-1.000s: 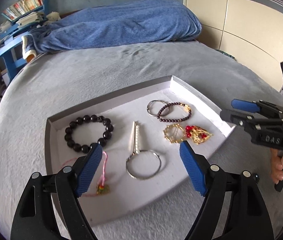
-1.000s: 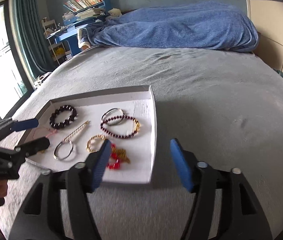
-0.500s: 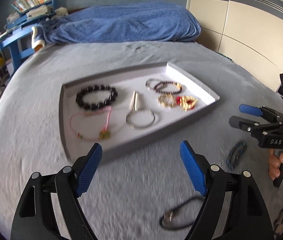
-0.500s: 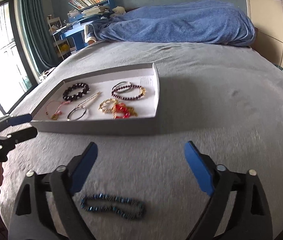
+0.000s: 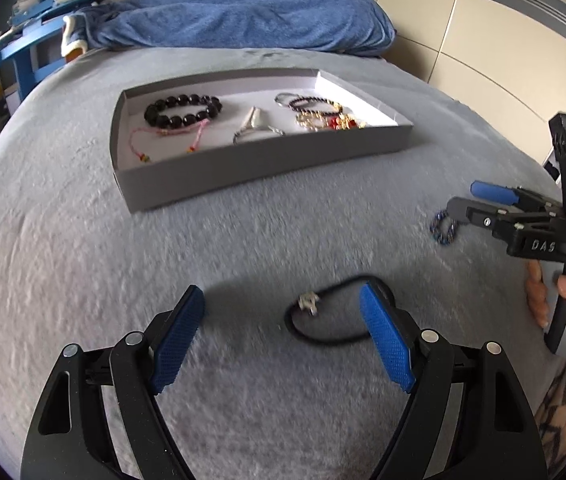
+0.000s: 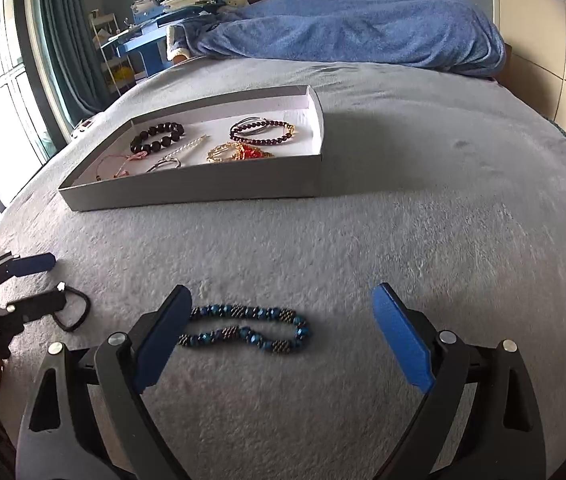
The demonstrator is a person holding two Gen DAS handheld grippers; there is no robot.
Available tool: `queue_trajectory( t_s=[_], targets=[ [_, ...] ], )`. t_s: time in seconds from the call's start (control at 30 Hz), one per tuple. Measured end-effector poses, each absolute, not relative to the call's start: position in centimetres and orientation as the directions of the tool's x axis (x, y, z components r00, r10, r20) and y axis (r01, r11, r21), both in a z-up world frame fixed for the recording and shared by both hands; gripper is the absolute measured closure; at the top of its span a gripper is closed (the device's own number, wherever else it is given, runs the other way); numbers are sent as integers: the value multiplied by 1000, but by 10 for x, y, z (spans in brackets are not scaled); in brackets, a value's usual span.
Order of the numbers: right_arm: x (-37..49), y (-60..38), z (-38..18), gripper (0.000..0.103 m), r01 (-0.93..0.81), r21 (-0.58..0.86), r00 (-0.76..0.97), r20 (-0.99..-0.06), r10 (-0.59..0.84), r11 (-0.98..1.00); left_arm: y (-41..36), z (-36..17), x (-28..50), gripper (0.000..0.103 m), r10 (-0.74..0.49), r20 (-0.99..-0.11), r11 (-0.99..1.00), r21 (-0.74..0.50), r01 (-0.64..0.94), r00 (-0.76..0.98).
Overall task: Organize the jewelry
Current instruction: 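Move both tools back to the black hair tie and blue bracelet, then grasp the black hair tie with the left tool while the right tool grasps the blue beaded bracelet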
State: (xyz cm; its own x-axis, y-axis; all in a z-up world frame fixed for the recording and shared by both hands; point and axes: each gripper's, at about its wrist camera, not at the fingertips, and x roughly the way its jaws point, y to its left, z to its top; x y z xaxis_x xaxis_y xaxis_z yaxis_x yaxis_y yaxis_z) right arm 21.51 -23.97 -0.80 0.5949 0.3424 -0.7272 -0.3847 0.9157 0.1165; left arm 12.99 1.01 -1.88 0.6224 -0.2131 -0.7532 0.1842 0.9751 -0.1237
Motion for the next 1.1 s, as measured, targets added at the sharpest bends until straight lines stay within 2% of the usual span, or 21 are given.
queue_trajectory(
  t_s=[0.27,0.37,0.5,0.6,0.7,0.9,0.97,1.1],
  targets=[
    [206,-234,-18,9,-392,123,542,-770,336,912,9,-23,129,25,-200,-761,978,-112,179,617],
    [205,-234,-20,9,-395,129,532,-775,341,910,8,-23,128,33,-179,-765,982,-96,165,619],
    [204,-233,-20,9,-412,134,528,-771,356,901,7,-23,127,57,-168,-761,983,-81,165,627],
    [204,-236,-18,11,-418,164,525,-759,385,893,3,-22,124,68,-174,-755,980,-68,189,633],
    [206,-244,-18,18,-405,216,520,-745,418,888,-2,-22,122,77,-184,-752,975,-56,217,633],
    [207,-248,-17,38,-420,305,491,-716,497,855,-3,-23,123,77,-210,-753,968,-72,239,623],
    [208,-247,-18,51,-420,310,485,-718,499,853,-4,-23,123,77,-210,-755,968,-73,239,621],
    [210,-247,-19,55,-403,318,481,-724,494,858,-6,-24,124,77,-203,-759,969,-65,239,618]
  ],
)
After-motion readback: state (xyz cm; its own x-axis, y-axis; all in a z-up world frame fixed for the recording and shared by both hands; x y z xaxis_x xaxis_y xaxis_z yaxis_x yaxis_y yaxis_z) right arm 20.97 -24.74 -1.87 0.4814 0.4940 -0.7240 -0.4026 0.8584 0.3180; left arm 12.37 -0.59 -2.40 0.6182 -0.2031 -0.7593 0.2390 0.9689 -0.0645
